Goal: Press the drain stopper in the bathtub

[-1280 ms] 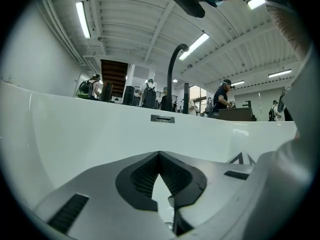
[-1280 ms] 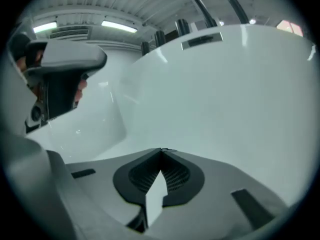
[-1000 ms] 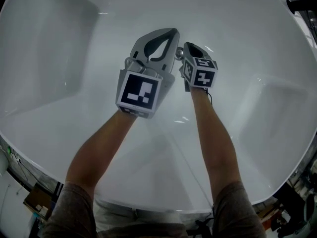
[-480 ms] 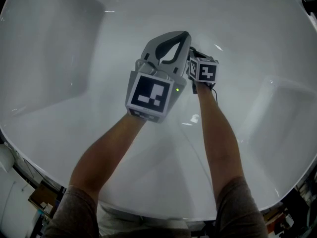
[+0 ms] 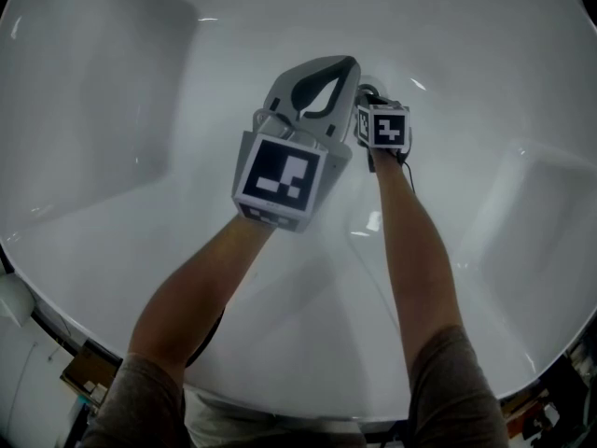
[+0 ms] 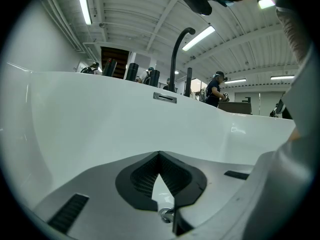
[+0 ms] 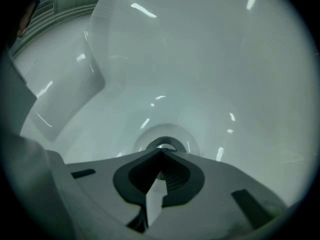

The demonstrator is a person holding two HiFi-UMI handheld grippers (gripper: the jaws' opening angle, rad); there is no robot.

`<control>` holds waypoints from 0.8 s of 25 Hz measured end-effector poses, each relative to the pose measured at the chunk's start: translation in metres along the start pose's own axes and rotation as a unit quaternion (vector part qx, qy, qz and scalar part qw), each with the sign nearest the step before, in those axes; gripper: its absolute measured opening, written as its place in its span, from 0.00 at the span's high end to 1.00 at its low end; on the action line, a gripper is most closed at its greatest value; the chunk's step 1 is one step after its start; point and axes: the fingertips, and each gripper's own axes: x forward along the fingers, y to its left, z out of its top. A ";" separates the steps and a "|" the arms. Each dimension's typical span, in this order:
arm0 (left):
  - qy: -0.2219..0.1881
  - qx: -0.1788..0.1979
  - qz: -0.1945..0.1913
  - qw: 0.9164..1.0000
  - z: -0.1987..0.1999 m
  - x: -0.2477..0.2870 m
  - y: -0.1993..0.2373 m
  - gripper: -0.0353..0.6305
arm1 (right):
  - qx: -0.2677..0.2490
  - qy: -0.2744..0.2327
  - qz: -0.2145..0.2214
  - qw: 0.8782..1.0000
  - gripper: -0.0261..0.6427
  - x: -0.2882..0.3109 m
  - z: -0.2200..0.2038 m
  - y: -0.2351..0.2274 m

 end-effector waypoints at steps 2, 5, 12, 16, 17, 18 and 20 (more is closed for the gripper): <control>0.001 -0.002 0.000 1.000 -0.002 0.000 0.001 0.94 | -0.012 0.005 -0.008 1.000 0.96 0.000 0.001 0.000; 0.005 -0.005 0.000 1.000 -0.006 0.000 0.000 0.94 | -0.022 0.014 -0.009 1.000 0.96 0.000 0.000 0.001; 0.007 -0.004 -0.003 1.000 -0.009 -0.001 -0.002 0.94 | -0.024 0.012 -0.013 1.000 0.96 0.004 -0.003 0.000; 0.009 -0.009 0.001 1.000 -0.010 -0.003 -0.001 0.94 | -0.029 0.004 -0.015 0.999 0.96 0.002 -0.001 -0.001; 0.008 -0.011 0.001 1.000 -0.009 -0.004 -0.001 0.94 | -0.032 0.001 -0.018 0.999 0.96 0.001 0.001 0.000; 0.008 -0.011 0.002 1.000 -0.009 -0.005 -0.002 0.94 | -0.037 -0.003 -0.021 0.999 0.96 -0.001 0.003 0.001; 0.009 -0.008 0.003 1.000 -0.008 -0.007 -0.004 0.94 | -0.046 -0.011 -0.022 0.999 0.96 -0.004 0.006 0.005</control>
